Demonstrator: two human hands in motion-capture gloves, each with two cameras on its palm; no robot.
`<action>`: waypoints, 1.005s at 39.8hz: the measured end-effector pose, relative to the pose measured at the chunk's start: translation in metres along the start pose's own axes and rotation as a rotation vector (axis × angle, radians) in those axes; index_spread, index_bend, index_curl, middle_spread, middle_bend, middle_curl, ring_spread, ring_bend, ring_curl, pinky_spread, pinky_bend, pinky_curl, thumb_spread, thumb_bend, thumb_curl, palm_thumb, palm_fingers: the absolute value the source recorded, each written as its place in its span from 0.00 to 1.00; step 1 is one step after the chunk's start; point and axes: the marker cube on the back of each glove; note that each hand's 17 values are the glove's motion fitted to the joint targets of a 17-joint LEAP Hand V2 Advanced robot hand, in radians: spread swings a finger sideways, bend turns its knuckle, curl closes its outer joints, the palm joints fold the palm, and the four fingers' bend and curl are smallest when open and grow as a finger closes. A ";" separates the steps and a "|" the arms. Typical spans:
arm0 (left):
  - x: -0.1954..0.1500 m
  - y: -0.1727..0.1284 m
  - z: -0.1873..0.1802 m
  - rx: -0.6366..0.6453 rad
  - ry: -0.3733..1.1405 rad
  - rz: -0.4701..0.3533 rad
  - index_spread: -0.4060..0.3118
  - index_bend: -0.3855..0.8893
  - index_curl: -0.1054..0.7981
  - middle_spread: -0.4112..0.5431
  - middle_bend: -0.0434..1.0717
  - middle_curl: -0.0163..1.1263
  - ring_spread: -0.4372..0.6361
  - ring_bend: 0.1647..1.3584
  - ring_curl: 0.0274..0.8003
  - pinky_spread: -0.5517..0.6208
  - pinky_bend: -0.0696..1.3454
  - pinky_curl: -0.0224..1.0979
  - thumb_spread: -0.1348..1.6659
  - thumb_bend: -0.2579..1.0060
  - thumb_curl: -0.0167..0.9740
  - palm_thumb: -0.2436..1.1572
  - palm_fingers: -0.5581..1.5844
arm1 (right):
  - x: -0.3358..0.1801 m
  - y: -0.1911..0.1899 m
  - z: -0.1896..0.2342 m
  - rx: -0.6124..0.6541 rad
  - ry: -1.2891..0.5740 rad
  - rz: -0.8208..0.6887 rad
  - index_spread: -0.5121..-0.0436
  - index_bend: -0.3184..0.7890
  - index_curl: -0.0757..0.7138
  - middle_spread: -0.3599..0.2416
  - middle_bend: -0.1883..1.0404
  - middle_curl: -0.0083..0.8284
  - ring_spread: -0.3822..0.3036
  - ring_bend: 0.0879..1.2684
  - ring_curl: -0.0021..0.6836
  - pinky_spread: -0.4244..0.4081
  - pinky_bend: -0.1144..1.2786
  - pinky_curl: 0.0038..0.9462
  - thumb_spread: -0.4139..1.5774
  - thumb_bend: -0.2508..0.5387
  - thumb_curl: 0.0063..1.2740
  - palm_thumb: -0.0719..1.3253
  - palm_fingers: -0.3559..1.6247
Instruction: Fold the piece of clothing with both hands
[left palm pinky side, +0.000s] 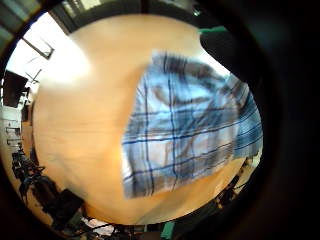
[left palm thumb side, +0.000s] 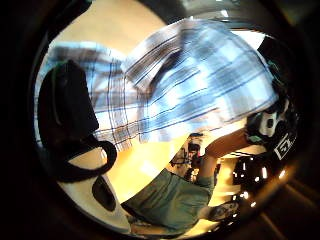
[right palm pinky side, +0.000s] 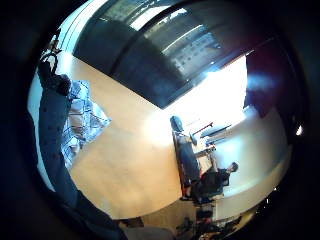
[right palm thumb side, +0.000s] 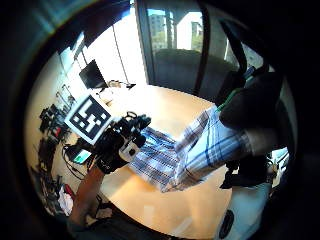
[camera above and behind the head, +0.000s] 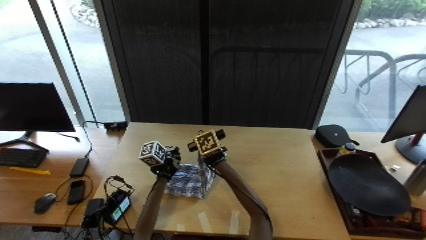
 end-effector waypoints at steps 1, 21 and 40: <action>0.002 -0.002 -0.016 0.034 0.022 0.002 0.42 0.43 0.54 0.52 0.22 0.32 0.71 0.30 0.39 0.74 0.42 0.37 0.97 0.26 0.23 0.36 0.40 | -0.007 0.003 0.002 -0.041 -0.013 -0.004 0.37 0.44 0.57 0.16 0.28 0.46 0.14 0.39 0.63 0.11 0.51 0.38 0.58 0.28 0.50 0.78 0.77; -0.012 -0.018 -0.164 0.266 -0.120 -0.105 0.41 0.43 0.54 0.47 0.22 0.36 0.65 0.26 0.38 0.70 0.37 0.35 0.96 0.35 0.30 0.48 0.45 | -0.107 -0.008 0.081 -0.276 -0.462 0.085 0.35 0.41 0.53 0.14 0.28 0.44 0.10 0.39 0.63 0.10 0.55 0.40 0.61 0.26 0.47 0.71 0.76; 0.002 -0.021 -0.100 0.131 -0.495 -0.027 0.40 0.42 0.52 0.44 0.21 0.37 0.63 0.24 0.38 0.71 0.34 0.35 0.95 0.37 0.34 0.50 0.45 | -0.020 0.042 0.079 -0.354 -0.500 0.142 0.39 0.41 0.53 0.24 0.28 0.46 0.20 0.29 0.59 0.33 0.46 0.38 0.72 0.30 0.42 0.69 0.62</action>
